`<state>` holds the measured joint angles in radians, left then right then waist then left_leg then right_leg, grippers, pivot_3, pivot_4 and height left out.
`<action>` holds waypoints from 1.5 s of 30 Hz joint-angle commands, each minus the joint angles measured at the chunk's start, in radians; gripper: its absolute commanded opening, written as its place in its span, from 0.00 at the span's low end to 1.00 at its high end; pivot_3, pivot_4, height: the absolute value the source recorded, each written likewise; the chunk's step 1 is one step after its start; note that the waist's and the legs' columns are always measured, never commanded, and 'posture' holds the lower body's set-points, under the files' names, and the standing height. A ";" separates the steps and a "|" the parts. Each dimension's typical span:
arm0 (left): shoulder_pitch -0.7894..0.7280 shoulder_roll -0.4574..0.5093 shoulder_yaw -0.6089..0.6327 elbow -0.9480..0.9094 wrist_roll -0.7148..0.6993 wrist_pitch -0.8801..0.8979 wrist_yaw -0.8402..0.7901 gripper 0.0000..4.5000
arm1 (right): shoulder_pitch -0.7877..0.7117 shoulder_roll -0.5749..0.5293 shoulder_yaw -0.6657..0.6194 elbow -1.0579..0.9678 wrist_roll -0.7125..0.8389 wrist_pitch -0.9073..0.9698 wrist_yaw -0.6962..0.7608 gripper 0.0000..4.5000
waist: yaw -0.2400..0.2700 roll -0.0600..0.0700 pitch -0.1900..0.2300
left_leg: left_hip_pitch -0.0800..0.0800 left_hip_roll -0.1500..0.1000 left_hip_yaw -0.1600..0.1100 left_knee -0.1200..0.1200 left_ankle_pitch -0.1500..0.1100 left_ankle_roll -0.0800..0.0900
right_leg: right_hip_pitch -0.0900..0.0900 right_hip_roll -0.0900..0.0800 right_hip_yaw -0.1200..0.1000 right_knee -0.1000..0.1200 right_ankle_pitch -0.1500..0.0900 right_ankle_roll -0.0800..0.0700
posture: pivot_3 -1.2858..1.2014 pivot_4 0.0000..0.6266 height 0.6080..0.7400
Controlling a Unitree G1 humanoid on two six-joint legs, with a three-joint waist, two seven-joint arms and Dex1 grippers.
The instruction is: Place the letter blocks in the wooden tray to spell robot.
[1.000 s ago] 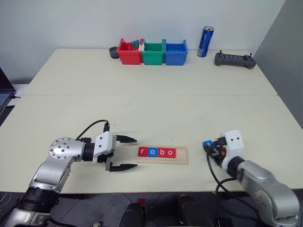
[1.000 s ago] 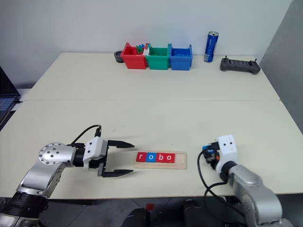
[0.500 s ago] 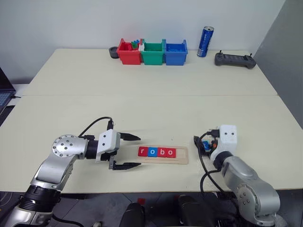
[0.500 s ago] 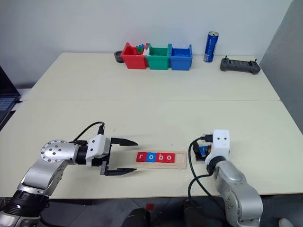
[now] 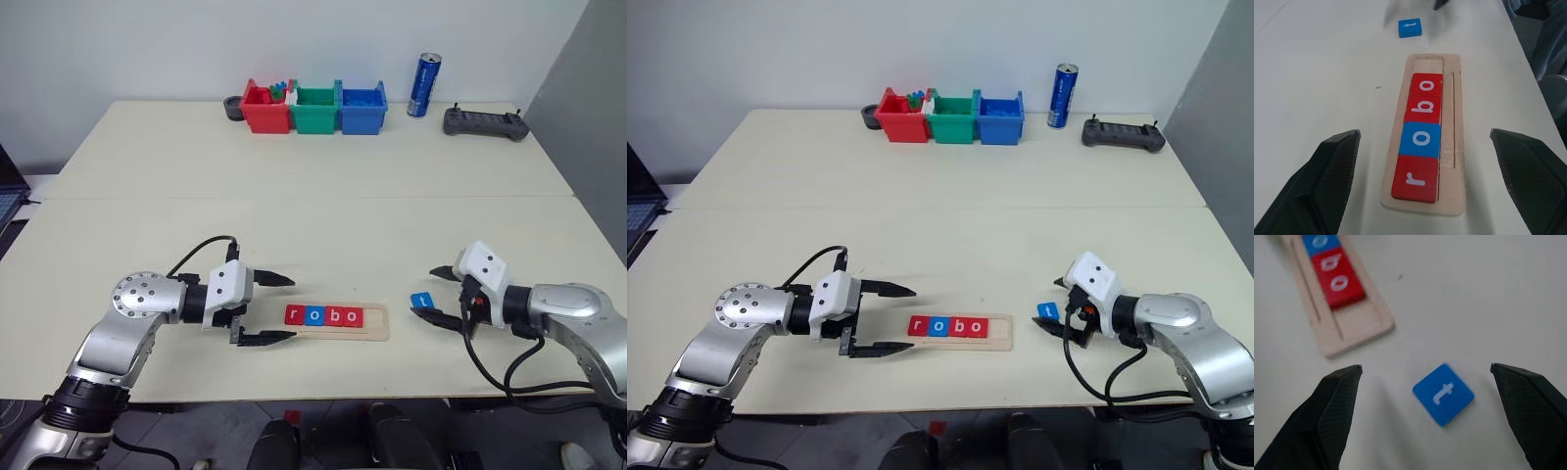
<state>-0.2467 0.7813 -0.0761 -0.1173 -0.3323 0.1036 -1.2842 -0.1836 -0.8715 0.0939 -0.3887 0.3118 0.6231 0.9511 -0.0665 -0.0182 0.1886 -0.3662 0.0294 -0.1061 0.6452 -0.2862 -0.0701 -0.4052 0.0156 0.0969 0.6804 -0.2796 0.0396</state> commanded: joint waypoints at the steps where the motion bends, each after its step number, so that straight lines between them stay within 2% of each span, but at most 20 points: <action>1: -0.004 0.002 0.008 -0.032 -0.010 -0.001 0.004 1.00 | -0.054 -0.016 0.049 0.085 -0.057 -0.142 0.078 0.99 | 0.000 0.000 0.000 | 0.000 0.000 0.000 0.000 0.000 0.000 | 0.000 0.000 0.000 0.000 0.000 0.000 | 0.52 0.24 1.00; 12: 0.010 0.012 0.018 -0.045 -0.013 0.000 0.008 1.00 | -0.146 0.016 0.135 0.285 -0.135 -0.267 0.166 0.99 | 0.009 0.000 0.000 | 0.000 0.000 0.000 0.001 0.000 0.000 | 0.000 -0.001 0.000 0.000 0.001 -0.002 | 0.52 0.24 1.00; 15: 0.010 0.015 0.020 -0.041 -0.013 -0.003 0.006 1.00 | -0.150 0.025 0.137 0.306 -0.143 -0.274 0.175 0.86 | 0.009 0.000 0.000 | 0.000 0.000 0.000 0.001 0.000 0.000 | 0.000 -0.001 0.000 0.000 0.002 -0.002 | 0.52 0.24 1.00; 22: 0.009 0.017 0.021 -0.034 -0.010 -0.008 0.003 1.00 | -0.151 0.038 0.120 0.296 -0.133 -0.269 0.180 0.33 | 0.009 0.000 0.000 | 0.000 0.000 0.000 0.001 0.000 0.000 | 0.000 -0.001 0.000 0.000 0.002 -0.002 | 0.52 0.24 1.00; 29: 0.009 0.020 0.021 -0.039 -0.011 -0.003 0.004 1.00 | -0.148 0.030 0.085 0.118 -0.064 -0.168 0.181 0.32 | 0.009 0.000 0.000 | 0.000 0.000 -0.001 0.001 0.000 0.000 | 0.000 -0.001 0.000 0.001 0.002 -0.002 | 0.52 0.24 1.00; 35: -0.003 0.016 0.012 -0.051 -0.012 0.012 0.011 1.00 | -0.173 0.022 0.163 -0.055 -0.072 -0.028 0.169 0.32 | 0.010 0.000 0.000 | 0.000 0.000 -0.001 0.001 0.000 0.000 | 0.000 -0.001 -0.001 0.001 0.001 -0.002 | 0.52 0.24 1.00; 45: -0.013 0.001 0.007 -0.025 0.000 -0.006 0.011 1.00 | -0.264 0.080 0.293 -0.038 -0.137 0.098 0.107 0.32 | 0.009 0.000 0.000 | 0.000 0.000 -0.001 0.001 0.000 0.000 | 0.000 0.000 -0.001 0.001 0.001 -0.002 | 0.52 0.24 1.00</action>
<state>-0.2504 0.7820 -0.0763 -0.1285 -0.3307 0.1176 -1.2765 -0.4245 -0.7980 0.3788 -0.4188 0.1862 0.7109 1.0668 -0.0574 -0.0182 0.1887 -0.3666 0.0290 -0.1072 0.6459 -0.2861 -0.0704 -0.4052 0.0151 0.0960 0.6810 -0.2781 0.0373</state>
